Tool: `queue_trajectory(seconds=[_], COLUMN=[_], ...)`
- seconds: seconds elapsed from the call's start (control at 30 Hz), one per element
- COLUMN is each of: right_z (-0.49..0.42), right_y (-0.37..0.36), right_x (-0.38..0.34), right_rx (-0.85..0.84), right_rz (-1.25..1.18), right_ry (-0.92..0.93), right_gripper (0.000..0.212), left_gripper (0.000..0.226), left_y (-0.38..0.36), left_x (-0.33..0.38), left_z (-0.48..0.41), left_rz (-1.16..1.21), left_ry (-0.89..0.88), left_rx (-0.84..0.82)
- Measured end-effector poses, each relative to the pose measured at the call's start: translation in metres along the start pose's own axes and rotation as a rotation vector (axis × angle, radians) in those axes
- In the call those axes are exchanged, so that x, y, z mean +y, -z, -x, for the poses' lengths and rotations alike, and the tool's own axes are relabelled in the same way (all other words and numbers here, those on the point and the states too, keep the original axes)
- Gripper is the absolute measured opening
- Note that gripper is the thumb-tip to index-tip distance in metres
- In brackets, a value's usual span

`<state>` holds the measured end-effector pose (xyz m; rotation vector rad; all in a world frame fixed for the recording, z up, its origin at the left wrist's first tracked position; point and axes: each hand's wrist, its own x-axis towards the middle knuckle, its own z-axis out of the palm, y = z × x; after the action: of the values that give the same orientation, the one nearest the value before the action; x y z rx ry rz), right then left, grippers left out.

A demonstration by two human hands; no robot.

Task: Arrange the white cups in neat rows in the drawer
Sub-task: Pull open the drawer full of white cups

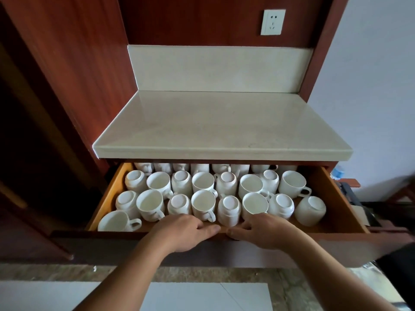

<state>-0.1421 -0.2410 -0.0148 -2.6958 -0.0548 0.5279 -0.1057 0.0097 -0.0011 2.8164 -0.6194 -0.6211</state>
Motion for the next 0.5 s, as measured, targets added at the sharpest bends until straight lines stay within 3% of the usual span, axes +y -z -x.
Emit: queue_trajectory(seconds=[0.5], right_z=[0.069], right_y=[-0.028], right_x=[-0.018], right_rx=[-0.018], right_rz=[-0.004], right_ry=[-0.038], right_gripper=[0.081], left_gripper=[0.081], left_y=[-0.032], left_x=[0.009], left_z=[0.063], left_rz=[0.019], left_ry=[-0.016], left_rx=[-0.064])
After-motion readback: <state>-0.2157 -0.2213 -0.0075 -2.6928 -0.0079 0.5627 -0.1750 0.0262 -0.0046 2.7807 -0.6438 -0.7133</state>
